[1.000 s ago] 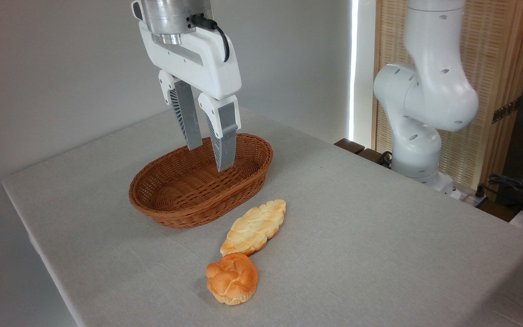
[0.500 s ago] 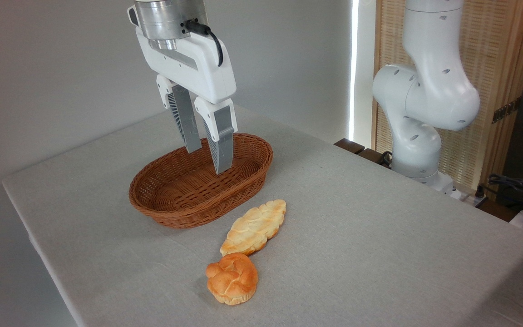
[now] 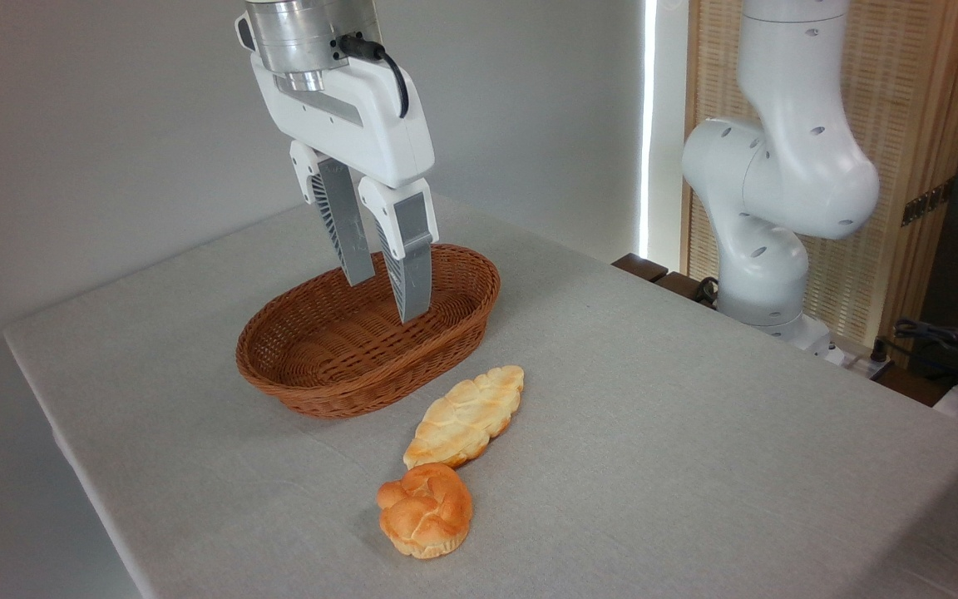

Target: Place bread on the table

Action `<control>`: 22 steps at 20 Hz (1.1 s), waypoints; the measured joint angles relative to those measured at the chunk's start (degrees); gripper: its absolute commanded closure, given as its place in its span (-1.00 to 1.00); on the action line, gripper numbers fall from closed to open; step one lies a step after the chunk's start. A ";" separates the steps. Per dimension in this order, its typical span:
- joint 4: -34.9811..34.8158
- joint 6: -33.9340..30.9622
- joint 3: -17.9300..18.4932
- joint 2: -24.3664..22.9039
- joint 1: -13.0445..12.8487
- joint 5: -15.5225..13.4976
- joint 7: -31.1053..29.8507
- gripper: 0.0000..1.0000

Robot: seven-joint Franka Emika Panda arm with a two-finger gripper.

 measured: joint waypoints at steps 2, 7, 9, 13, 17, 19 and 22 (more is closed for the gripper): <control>0.00 0.00 -0.06 0.00 0.05 0.02 0.00 -1.00; 0.01 0.00 -0.08 0.00 0.11 0.02 0.00 -1.00; 0.06 0.09 -0.08 0.00 0.17 0.01 -0.01 -1.00; 0.30 0.18 -0.08 0.00 0.35 0.01 -0.16 -1.00; 0.40 0.19 -0.08 0.00 0.37 0.01 -1.80 -1.00; 0.40 0.19 -0.08 0.00 0.37 0.01 -2.31 -1.00; 0.40 0.19 -0.08 0.00 0.37 0.01 -2.61 -1.00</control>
